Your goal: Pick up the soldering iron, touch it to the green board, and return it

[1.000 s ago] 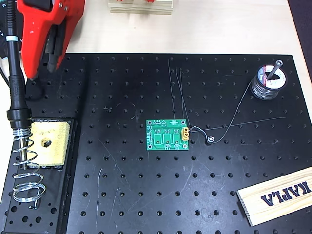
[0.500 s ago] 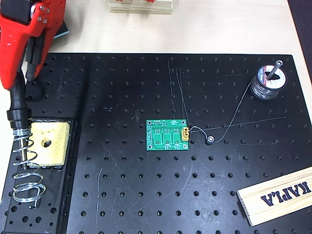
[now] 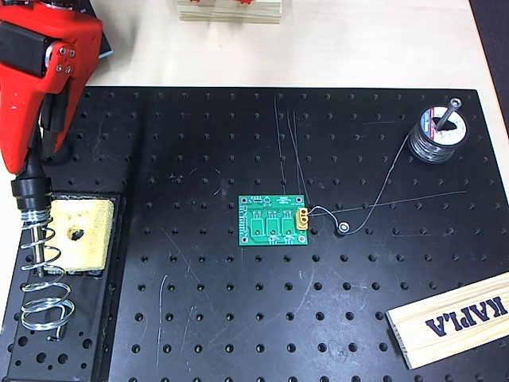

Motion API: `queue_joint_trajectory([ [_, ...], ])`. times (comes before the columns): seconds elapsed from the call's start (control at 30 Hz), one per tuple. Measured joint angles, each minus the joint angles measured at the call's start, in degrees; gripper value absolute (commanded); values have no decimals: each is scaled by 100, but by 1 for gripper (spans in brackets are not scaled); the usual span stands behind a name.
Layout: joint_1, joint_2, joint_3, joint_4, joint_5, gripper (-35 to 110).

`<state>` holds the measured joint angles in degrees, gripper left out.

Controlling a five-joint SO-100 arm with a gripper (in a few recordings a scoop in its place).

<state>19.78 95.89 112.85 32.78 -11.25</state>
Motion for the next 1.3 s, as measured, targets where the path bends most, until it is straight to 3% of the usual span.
queue_joint_trajectory([
  [0.2,105,-114,-149,-62,-18,0],
  [0.7,26,35,-475,387,-26,0],
  [1.3,694,2479,800,1512,97,0],
])
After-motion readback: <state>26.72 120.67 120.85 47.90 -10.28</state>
